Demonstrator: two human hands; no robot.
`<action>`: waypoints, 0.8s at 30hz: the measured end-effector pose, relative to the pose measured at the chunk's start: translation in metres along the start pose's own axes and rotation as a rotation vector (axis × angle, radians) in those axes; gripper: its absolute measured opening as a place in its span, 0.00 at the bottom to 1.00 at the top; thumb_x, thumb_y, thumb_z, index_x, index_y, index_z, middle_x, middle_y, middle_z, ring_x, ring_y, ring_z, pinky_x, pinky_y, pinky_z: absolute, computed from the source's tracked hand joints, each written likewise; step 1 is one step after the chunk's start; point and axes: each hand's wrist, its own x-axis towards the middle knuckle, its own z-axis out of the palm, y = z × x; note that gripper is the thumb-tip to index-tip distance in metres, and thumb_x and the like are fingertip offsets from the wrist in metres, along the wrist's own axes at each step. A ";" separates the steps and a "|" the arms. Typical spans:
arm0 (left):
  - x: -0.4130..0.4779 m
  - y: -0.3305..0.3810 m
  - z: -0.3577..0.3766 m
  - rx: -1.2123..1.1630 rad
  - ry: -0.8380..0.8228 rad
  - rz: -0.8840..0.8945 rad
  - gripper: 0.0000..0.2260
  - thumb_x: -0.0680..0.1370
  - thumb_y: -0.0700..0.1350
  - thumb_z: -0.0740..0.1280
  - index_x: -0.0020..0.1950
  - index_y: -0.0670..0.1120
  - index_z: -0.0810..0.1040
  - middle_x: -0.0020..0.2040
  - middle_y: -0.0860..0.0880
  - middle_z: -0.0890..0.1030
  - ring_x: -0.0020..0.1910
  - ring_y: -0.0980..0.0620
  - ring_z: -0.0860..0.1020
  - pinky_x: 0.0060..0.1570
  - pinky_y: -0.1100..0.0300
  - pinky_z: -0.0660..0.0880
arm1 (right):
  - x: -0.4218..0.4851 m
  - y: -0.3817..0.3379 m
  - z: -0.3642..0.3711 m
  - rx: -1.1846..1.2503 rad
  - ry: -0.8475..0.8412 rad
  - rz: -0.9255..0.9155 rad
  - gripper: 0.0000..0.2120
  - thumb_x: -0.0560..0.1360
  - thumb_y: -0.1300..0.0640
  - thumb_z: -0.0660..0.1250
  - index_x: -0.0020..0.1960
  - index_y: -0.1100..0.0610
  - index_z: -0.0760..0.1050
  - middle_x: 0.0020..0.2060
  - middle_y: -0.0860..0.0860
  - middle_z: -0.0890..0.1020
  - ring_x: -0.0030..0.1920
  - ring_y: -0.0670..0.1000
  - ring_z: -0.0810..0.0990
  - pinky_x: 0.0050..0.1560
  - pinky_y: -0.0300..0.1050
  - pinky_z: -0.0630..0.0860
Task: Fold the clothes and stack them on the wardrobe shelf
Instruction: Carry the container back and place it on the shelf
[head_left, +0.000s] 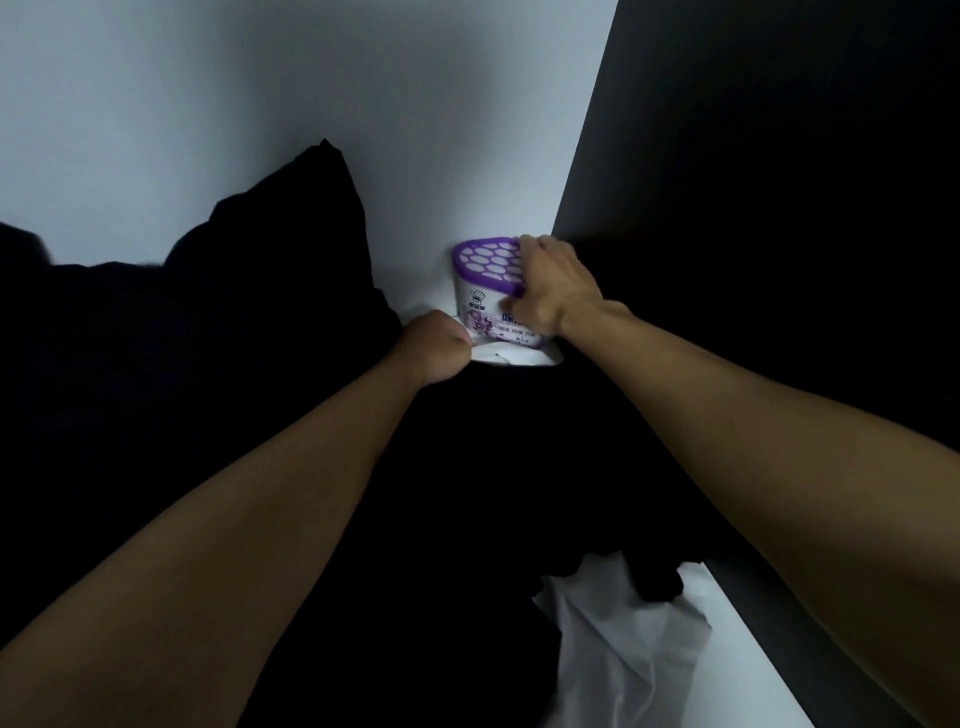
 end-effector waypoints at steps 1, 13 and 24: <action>0.000 0.000 0.001 0.006 0.009 0.006 0.12 0.75 0.36 0.63 0.50 0.39 0.86 0.54 0.41 0.85 0.57 0.43 0.80 0.60 0.55 0.75 | 0.001 0.000 0.000 -0.013 -0.001 -0.006 0.34 0.69 0.49 0.75 0.69 0.59 0.66 0.65 0.58 0.73 0.68 0.59 0.69 0.67 0.50 0.67; -0.052 0.028 -0.015 0.022 0.200 0.073 0.08 0.74 0.34 0.62 0.42 0.38 0.81 0.44 0.41 0.84 0.46 0.41 0.81 0.48 0.53 0.79 | -0.044 -0.004 -0.018 0.094 0.136 0.019 0.32 0.73 0.51 0.71 0.73 0.57 0.63 0.69 0.56 0.71 0.69 0.59 0.70 0.67 0.53 0.69; -0.167 0.036 -0.038 -0.321 0.460 0.081 0.12 0.75 0.35 0.63 0.49 0.45 0.84 0.49 0.47 0.86 0.51 0.50 0.83 0.59 0.57 0.77 | -0.166 -0.046 -0.036 0.538 0.278 0.079 0.22 0.74 0.61 0.66 0.68 0.58 0.71 0.64 0.56 0.77 0.65 0.56 0.75 0.66 0.46 0.70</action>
